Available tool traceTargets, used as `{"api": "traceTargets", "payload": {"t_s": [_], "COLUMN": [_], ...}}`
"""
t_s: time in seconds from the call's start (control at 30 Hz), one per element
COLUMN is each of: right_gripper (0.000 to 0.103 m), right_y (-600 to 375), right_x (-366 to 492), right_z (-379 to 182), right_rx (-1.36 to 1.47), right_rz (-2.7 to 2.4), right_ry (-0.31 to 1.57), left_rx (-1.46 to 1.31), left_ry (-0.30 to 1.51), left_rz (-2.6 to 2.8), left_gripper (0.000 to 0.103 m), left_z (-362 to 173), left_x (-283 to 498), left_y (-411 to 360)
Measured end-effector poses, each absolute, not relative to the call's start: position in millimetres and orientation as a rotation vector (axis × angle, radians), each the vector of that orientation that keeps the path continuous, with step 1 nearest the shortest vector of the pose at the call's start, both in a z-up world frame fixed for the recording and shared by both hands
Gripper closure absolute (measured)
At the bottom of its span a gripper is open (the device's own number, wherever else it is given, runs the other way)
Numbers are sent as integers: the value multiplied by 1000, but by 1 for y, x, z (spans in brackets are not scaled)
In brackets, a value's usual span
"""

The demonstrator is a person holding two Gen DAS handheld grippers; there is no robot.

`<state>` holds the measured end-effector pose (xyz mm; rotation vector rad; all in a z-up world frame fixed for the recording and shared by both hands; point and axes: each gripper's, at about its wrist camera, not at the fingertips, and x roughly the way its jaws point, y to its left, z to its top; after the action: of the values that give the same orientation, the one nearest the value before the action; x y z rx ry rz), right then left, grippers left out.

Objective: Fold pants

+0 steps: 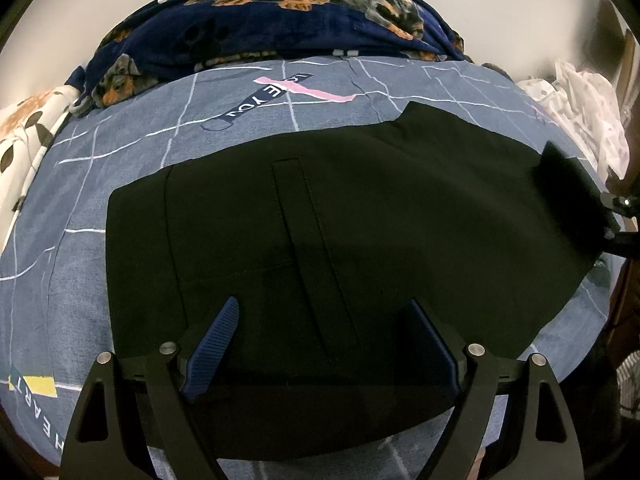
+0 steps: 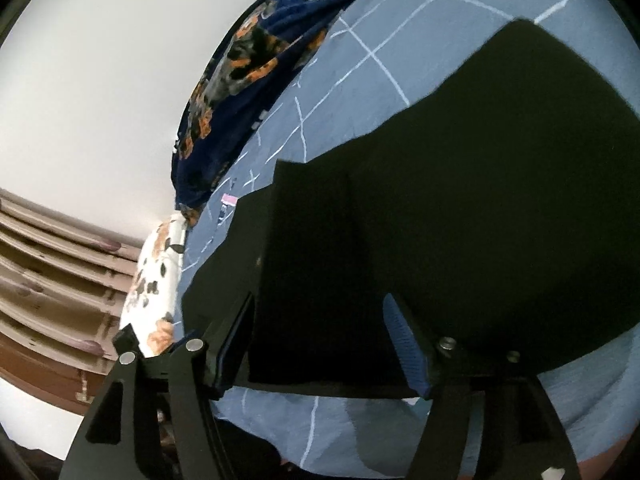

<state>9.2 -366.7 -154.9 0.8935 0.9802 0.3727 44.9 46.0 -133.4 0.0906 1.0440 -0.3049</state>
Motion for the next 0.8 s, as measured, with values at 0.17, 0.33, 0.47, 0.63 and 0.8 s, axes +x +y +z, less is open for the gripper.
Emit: {"api": "traceTargets", "payload": {"t_s": [0.17,0.33,0.47,0.63,0.8], "right_gripper": [39,36,33,32,32], "right_y": [-363,-363,-365,-366,-360], "right_x": [9,8,5,-2,-15], "right_z": [-162,-164,-169,-168,-164], "right_rx": [966,1016,1080,1177,1207], "right_rz": [414,429,434,472,482], "right_ry": [997,992,983,959,953], "left_rx": [95,97,101,99,92], "left_ry": [1044,1043,1043,1043,1041], "left_rz": [-305,-305,-307,-308,-309], "left_gripper": [17,17,16,16,16], "left_z": [-134,-134,-134,-134,-134], "left_x": [46,45,45,46,45], "left_y": [46,45,46,46,46]}}
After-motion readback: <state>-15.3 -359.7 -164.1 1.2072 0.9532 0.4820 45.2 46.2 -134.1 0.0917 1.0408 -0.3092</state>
